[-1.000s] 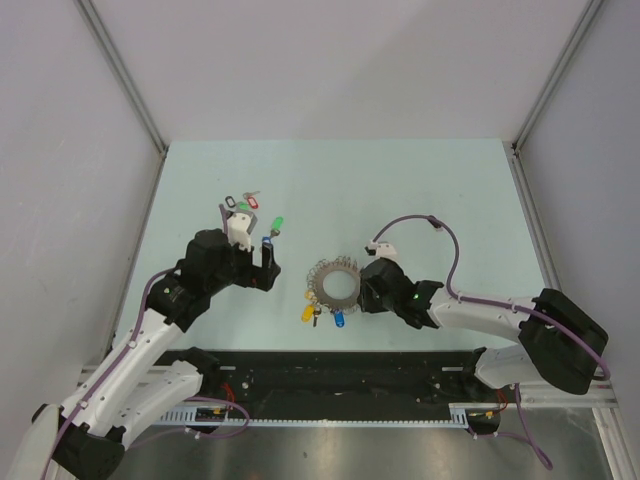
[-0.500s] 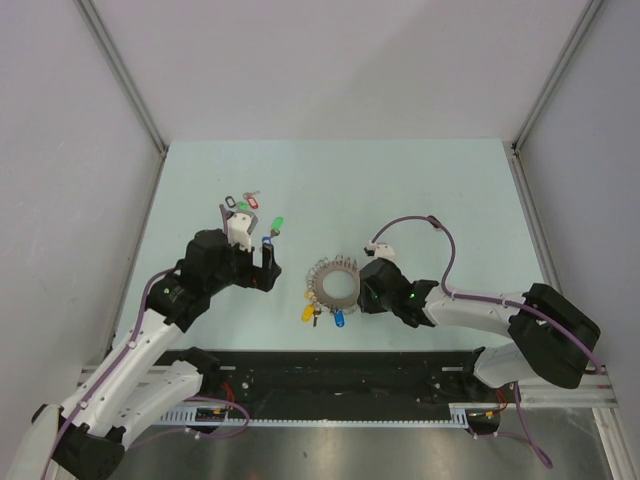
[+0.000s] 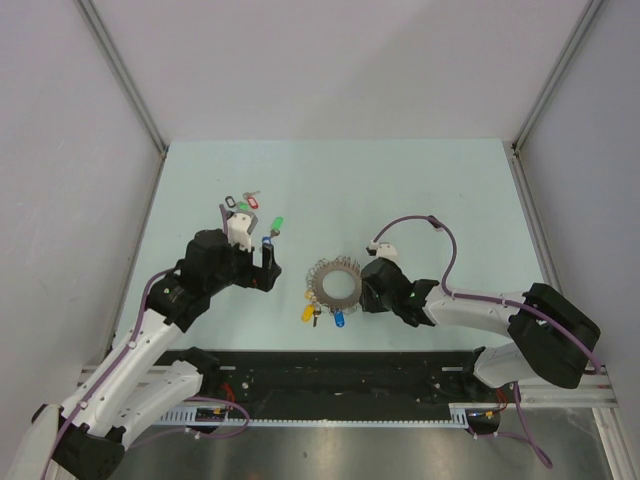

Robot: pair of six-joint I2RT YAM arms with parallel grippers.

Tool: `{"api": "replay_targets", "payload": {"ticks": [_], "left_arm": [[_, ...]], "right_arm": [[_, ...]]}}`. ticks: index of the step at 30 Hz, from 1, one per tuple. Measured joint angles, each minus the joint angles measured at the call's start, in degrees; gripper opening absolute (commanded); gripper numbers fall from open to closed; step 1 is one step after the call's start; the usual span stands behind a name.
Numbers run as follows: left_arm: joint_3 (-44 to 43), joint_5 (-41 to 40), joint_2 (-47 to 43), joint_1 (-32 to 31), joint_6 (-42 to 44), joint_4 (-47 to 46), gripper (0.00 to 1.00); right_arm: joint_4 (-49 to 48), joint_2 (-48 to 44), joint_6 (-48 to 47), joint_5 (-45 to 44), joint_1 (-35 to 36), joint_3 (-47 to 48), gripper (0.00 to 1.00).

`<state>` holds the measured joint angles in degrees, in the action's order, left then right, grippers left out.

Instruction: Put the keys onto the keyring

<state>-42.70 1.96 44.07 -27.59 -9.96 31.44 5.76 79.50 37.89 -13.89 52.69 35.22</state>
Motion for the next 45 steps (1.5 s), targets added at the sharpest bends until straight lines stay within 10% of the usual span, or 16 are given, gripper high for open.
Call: {"api": "replay_targets", "payload": {"ticks": [45], "left_arm": [[0.0, 0.24, -1.22, 0.0, 0.0, -0.02, 1.0]], "right_arm": [[4.55, 7.04, -3.93, -5.44, 6.6, 7.56, 0.26]]}}
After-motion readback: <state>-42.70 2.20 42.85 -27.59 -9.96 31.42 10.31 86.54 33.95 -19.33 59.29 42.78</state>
